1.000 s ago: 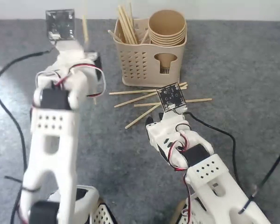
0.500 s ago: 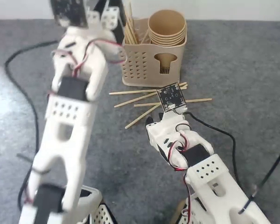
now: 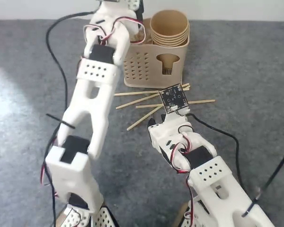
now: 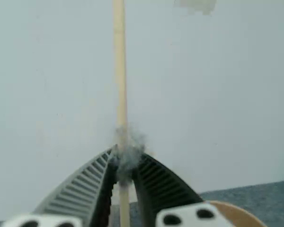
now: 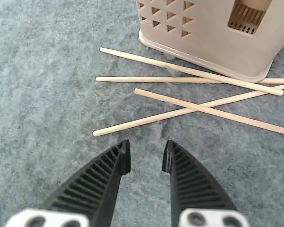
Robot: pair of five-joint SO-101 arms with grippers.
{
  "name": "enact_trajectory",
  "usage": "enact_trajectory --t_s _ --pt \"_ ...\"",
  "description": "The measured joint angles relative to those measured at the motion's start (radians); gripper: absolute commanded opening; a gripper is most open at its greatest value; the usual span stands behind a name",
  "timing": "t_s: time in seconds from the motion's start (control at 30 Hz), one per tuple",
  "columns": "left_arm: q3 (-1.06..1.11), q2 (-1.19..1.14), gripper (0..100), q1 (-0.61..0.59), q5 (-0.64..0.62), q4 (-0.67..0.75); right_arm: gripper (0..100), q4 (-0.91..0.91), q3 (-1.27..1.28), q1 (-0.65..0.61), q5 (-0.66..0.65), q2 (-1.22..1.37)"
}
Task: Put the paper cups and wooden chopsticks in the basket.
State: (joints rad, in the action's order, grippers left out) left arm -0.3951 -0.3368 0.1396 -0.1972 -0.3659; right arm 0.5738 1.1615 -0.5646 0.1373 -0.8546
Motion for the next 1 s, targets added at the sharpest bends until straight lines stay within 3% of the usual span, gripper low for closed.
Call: enact_trajectory --t_s 0.13,0.2,0.53,0.7,1.0 --pt "-0.011 -0.025 34 -0.008 0.005 -0.034 12.6 0.0 0.0 0.0 0.0 0.0" --pt "-0.012 -0.025 40 -0.015 0.005 -0.078 12.6 0.0 0.0 0.0 0.0 0.0" --pt "-0.012 0.143 40 -0.057 0.005 -0.396 12.6 0.0 0.0 0.0 0.0 0.0" --pt "-0.012 0.31 40 -0.075 0.005 -0.678 12.6 0.005 -0.008 0.054 0.043 0.0" --pt "-0.012 0.404 40 -0.081 0.005 -1.24 12.7 0.193 -0.144 0.147 0.164 0.0"
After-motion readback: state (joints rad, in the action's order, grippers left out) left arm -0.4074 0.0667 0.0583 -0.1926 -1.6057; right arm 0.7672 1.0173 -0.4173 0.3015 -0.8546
